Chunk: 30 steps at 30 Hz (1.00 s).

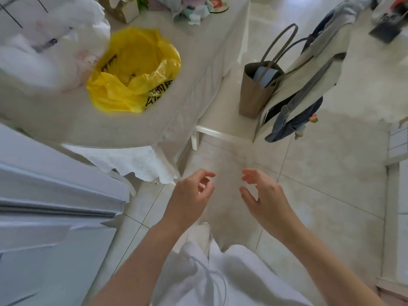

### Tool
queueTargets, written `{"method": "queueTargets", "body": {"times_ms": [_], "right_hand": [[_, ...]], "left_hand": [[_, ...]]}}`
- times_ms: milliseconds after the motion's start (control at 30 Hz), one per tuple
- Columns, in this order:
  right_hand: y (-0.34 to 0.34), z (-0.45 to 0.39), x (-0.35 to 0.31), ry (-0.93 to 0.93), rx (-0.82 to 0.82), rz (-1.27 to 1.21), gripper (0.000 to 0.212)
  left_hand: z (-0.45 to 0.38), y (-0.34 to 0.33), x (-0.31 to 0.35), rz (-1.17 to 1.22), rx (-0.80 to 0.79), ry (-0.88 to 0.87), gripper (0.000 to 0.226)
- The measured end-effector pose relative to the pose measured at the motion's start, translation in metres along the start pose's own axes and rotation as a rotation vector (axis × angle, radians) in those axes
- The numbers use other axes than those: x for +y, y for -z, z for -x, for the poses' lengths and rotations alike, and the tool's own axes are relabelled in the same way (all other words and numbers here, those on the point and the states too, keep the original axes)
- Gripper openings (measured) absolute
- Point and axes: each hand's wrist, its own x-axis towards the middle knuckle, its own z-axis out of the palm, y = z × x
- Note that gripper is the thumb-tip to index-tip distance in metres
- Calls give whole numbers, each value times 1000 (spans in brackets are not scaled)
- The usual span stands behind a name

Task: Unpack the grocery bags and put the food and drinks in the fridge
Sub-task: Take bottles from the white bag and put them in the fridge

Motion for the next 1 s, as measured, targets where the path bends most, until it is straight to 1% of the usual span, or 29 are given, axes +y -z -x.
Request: {"method": "queueTargets", "body": {"times_ms": [167,367,533,633,800,1000], "right_hand": [[12,-84,-8,56,-85,5,35],[25,-189,-1,127,-218,42,35],[48,-290,-6,277,-326,101,34],[56,-341,-22,393,-407,155,36],[40,-410,-60,555,-520,246,37],[2,-456,-109,618,-586,257,41]], "left_hand": [[-75,21,26,68,124,1,18],[-148,33,24,66,223,143,18],[-213,40,42,130,419,267,15],[-243,46,57,157,479,312,13],[-276,73,52,159,577,388,15],[-294,126,13,134,684,466,12]]}}
